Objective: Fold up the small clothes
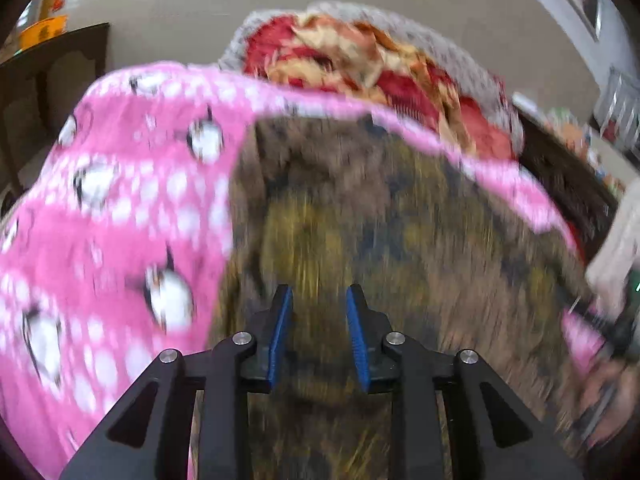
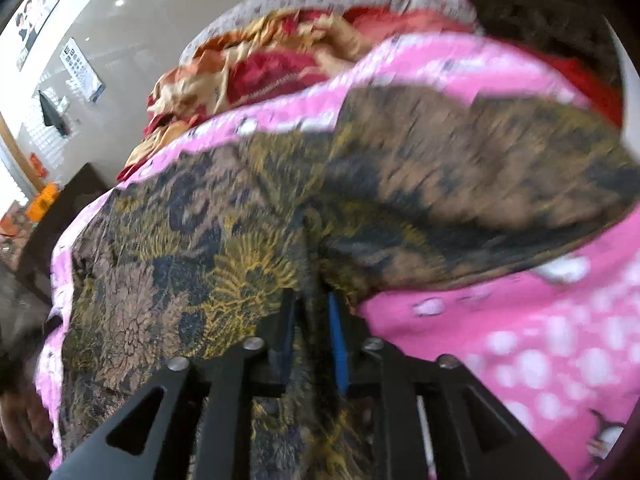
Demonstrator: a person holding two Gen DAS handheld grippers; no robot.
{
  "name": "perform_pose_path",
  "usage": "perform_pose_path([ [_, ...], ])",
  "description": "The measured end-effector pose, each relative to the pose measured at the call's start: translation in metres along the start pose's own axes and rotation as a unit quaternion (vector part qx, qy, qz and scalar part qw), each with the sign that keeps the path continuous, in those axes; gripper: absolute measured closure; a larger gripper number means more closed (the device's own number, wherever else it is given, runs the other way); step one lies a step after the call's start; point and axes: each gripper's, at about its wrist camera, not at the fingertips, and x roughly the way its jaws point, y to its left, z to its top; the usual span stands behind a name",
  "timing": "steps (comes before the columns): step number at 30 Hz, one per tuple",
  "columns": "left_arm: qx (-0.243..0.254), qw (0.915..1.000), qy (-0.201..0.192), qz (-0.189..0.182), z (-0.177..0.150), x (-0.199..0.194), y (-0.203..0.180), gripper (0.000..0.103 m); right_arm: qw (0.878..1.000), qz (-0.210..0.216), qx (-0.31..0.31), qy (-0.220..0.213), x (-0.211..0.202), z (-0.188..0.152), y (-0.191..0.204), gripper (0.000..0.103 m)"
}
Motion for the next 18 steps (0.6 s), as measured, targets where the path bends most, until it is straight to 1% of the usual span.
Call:
perform_pose_path([
  [1, 0.001, 1.0000, 0.009, 0.002, -0.009, 0.004, -0.001, 0.095, 1.000, -0.015, -0.006, -0.019, -0.013, 0.000, 0.004, 0.075],
  [2, 0.002, 0.9999, 0.011, 0.001, -0.022, 0.009, 0.001, 0.095, 0.999, -0.025, -0.013, -0.041, -0.028, -0.001, 0.012, 0.067],
  [3, 0.001, 1.0000, 0.008, -0.003, -0.025, 0.007, 0.002, 0.094, 0.998, -0.031, -0.021, -0.051, -0.036, -0.002, 0.019, 0.062],
  [4, 0.000, 1.0000, 0.004, -0.007, -0.025, 0.003, 0.001, 0.090, 0.997, -0.028, -0.044, -0.054, -0.041, -0.006, 0.034, 0.062],
  [6, -0.004, 0.9998, 0.012, -0.014, -0.025, 0.007, 0.003, 0.089, 0.995, -0.006, -0.091, -0.031, -0.032, -0.015, 0.057, 0.061],
  [7, -0.004, 0.9998, 0.011, -0.014, -0.026, 0.008, 0.001, 0.088, 0.992, -0.007, -0.122, -0.006, -0.019, -0.021, 0.070, 0.061],
  [8, -0.004, 0.9998, 0.010, -0.017, -0.026, 0.007, 0.002, 0.088, 0.988, -0.026, -0.147, 0.033, 0.002, -0.029, 0.078, 0.059],
  [9, -0.008, 0.9997, 0.009, -0.022, -0.027, 0.006, 0.004, 0.087, 0.984, -0.043, -0.154, 0.073, 0.022, -0.036, 0.079, 0.054],
  [10, -0.013, 0.9995, 0.009, -0.027, -0.027, 0.007, 0.004, 0.087, 0.985, -0.048, -0.158, 0.051, 0.023, -0.039, 0.081, 0.050],
  [11, -0.020, 0.9991, 0.008, -0.035, -0.027, 0.007, 0.008, 0.087, 0.986, -0.032, -0.151, 0.060, 0.025, -0.036, 0.082, 0.032],
  [12, -0.026, 0.9988, 0.007, -0.041, -0.027, 0.007, 0.010, 0.087, 0.986, -0.019, -0.152, 0.071, 0.027, -0.035, 0.084, 0.022],
  [13, -0.031, 0.9984, 0.007, -0.046, -0.027, 0.007, 0.012, 0.087, 0.982, -0.015, -0.166, 0.084, 0.028, -0.034, 0.089, 0.022],
  [14, -0.035, 0.9980, 0.006, -0.051, -0.027, 0.007, 0.014, 0.087, 0.979, -0.026, -0.182, 0.091, 0.026, -0.032, 0.092, 0.032],
  [15, -0.039, 0.9978, 0.005, -0.054, -0.026, 0.007, 0.015, 0.087, 0.979, -0.033, -0.183, 0.084, 0.018, -0.027, 0.090, 0.043],
  [17, -0.044, 0.9973, 0.005, -0.059, -0.025, 0.008, 0.016, 0.087, 0.987, -0.026, -0.155, 0.029, -0.013, -0.012, 0.067, 0.043],
  [18, -0.046, 0.9972, 0.004, -0.059, -0.026, 0.009, 0.016, 0.087, 0.990, -0.031, -0.136, -0.003, -0.030, -0.003, 0.047, 0.043],
])
